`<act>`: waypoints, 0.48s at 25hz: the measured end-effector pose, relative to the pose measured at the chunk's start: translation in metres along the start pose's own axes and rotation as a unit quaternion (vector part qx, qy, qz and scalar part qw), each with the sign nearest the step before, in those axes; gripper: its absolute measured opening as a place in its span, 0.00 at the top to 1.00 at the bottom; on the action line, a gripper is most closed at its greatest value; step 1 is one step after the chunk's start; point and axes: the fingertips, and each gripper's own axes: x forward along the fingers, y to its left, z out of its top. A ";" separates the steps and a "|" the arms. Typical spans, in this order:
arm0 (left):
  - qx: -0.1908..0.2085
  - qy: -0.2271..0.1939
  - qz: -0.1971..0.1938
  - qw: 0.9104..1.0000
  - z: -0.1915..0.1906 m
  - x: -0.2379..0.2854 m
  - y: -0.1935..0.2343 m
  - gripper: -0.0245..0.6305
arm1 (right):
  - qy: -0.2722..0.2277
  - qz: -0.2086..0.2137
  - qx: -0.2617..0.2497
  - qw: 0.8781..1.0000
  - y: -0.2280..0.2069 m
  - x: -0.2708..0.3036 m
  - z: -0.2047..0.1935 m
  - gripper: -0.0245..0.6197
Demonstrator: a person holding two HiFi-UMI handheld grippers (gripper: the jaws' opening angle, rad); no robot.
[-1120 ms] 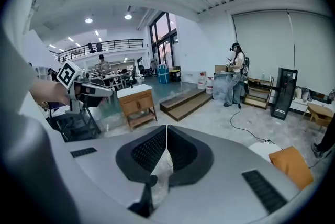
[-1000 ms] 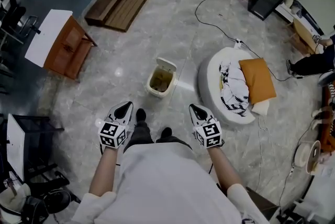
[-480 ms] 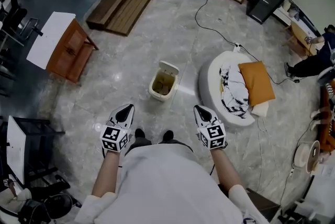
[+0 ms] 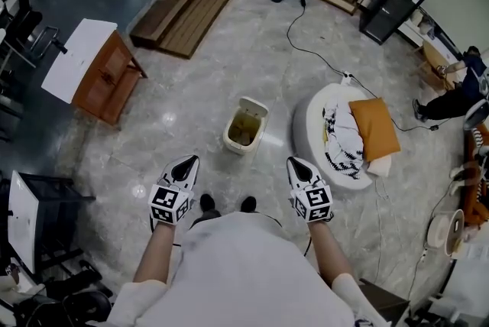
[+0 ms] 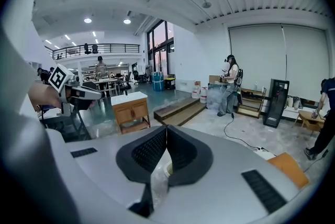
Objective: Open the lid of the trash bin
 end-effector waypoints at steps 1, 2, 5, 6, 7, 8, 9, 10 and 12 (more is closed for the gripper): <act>-0.002 0.000 0.001 1.000 0.000 -0.002 0.002 0.93 | 0.000 -0.001 0.000 1.000 0.001 -0.001 0.002 0.91; -0.004 0.000 0.001 1.000 0.001 -0.003 0.003 0.93 | 0.000 -0.002 0.000 1.000 0.002 -0.001 0.004 0.91; -0.006 -0.001 0.000 1.000 0.003 -0.005 0.005 0.93 | -0.001 -0.004 0.000 1.000 0.005 -0.001 0.008 0.91; -0.005 -0.001 -0.001 1.000 0.003 -0.004 0.006 0.93 | -0.001 -0.005 0.000 1.000 0.005 0.000 0.008 0.91; -0.005 -0.001 -0.002 1.000 0.002 -0.004 0.006 0.93 | -0.001 -0.006 0.000 1.000 0.006 0.000 0.007 0.92; -0.006 0.000 -0.003 1.000 0.001 -0.004 0.006 0.93 | -0.002 -0.007 0.000 1.000 0.006 0.000 0.007 0.92; -0.006 0.000 -0.004 1.000 0.000 -0.004 0.006 0.93 | -0.002 -0.008 0.001 1.000 0.006 -0.001 0.006 0.91; -0.007 0.001 -0.004 1.000 -0.001 -0.004 0.006 0.93 | -0.002 -0.009 0.001 1.000 0.006 -0.001 0.006 0.92; -0.008 0.003 -0.005 1.000 -0.002 -0.004 0.007 0.93 | -0.003 -0.012 0.001 1.000 0.006 -0.002 0.007 0.91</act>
